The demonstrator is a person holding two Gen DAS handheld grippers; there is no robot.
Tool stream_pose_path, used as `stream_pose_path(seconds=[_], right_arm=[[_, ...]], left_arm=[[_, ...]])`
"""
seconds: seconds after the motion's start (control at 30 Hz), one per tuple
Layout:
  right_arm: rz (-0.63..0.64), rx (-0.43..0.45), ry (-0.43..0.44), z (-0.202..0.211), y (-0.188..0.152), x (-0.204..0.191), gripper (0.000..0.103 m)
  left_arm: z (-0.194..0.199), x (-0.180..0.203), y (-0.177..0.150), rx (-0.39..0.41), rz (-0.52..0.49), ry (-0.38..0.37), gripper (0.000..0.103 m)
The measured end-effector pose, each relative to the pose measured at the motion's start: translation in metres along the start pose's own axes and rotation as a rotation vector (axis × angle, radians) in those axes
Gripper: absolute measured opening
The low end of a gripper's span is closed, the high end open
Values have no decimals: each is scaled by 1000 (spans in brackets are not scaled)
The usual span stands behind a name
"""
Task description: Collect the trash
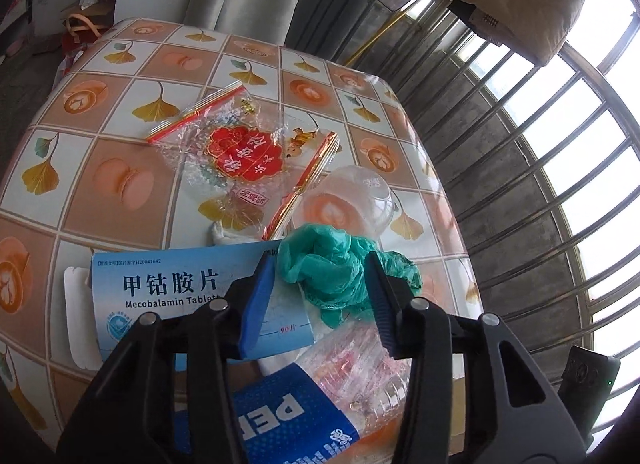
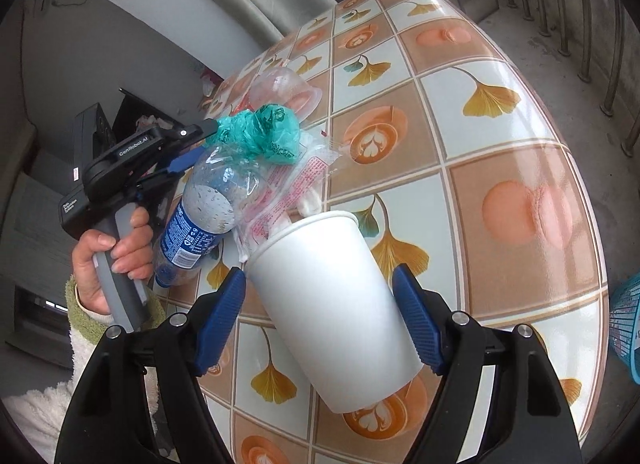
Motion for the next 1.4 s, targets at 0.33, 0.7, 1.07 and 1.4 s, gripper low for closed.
stream_pose_path(seconds=[0.33, 0.7, 1.07, 1.4], right_arm=[[-43, 11, 33, 1, -1, 12, 62], [58, 6, -65, 5, -3, 2, 63], [133, -41, -94, -8, -7, -10, 64], [135, -8, -82, -1, -12, -16, 61]], left_arm=[[-2, 13, 0, 21, -69, 41, 23], [29, 41, 8, 159, -137, -9, 18], [79, 74, 2, 290, -222, -65, 17], [117, 76, -27, 332, -248, -91, 17]])
Point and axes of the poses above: each gripper's, at about its wrist camera, not at the fingertips, and z roughly against the way its jaws point, x to its right, y to its top, the point moved 6 cm from there along -z, roughly the way its jaws point, and after that the axes turned 4 degrees about y, right-handed, at the moved point
